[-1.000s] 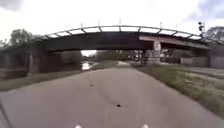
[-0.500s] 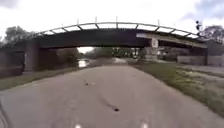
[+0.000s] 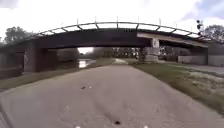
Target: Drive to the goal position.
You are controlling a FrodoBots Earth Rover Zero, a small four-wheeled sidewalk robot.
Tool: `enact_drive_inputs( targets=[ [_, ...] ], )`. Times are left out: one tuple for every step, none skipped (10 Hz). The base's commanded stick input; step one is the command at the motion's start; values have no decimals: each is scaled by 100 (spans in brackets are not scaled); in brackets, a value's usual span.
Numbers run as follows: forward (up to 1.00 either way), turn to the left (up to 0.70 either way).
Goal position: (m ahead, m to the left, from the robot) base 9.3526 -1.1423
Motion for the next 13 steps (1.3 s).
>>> enact_drive_inputs(
  targets=[
    [30, 0],
    [30, 0],
    [30, 0],
    [30, 0],
    [30, 0],
    [30, 0],
    [32, 0],
    [46, 0],
    [50, 0],
    [57, 0],
    [68, 0],
    [70, 0],
    [70, 0]
  ],
)
